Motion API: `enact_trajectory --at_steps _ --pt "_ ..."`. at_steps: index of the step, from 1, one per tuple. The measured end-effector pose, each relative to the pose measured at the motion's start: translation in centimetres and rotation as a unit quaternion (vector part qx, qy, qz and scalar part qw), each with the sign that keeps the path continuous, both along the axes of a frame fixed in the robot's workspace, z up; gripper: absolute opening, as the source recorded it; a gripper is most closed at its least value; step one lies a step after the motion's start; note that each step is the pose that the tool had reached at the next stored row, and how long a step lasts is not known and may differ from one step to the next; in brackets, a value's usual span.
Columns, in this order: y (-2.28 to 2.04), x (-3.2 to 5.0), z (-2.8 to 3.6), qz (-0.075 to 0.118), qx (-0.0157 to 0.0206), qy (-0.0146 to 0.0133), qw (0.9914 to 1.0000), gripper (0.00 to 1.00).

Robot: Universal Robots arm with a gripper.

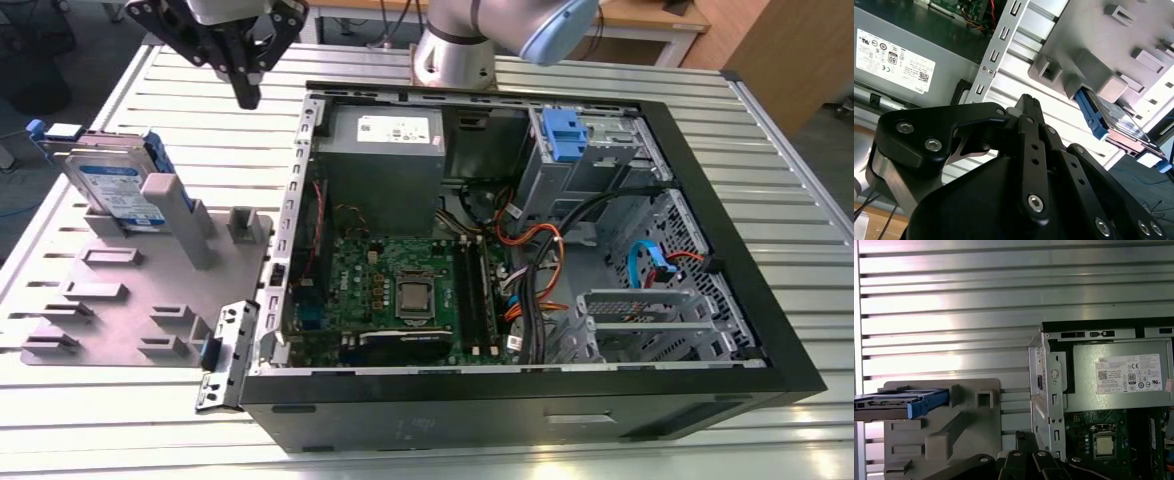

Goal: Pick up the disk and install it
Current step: 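Reach for the disk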

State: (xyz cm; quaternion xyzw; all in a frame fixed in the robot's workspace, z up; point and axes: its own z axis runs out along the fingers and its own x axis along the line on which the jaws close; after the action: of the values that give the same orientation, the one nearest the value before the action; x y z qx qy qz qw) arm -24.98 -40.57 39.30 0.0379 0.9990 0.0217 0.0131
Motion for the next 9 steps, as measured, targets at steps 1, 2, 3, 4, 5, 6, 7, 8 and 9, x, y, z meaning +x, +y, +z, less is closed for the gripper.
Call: enact_trajectory --at_steps 1,2,3,4,5,6,7,8,9 --pt "-0.01 -0.18 -0.01 0.000 0.0000 0.0000 1.00000 0.11" --pt "-0.02 -0.35 -0.01 0.000 0.0000 0.0000 1.00000 0.11" --pt "-0.03 -0.51 -0.01 0.000 0.0000 0.0000 1.00000 0.11" --pt "-0.04 -0.67 -0.01 0.000 0.0000 0.0000 1.00000 0.11" --pt "-0.05 -0.79 -0.01 0.000 0.0000 0.0000 1.00000 0.11" --pt "-0.07 -0.91 -0.01 0.000 0.0000 0.0000 1.00000 0.11" --pt "-0.08 -1.04 -0.01 0.000 0.0000 0.0000 1.00000 0.11" --pt "-0.08 -1.18 -0.01 0.000 0.0000 0.0000 1.00000 0.11" --pt "-0.15 -2.03 -0.01 0.000 0.0000 0.0000 1.00000 0.11"
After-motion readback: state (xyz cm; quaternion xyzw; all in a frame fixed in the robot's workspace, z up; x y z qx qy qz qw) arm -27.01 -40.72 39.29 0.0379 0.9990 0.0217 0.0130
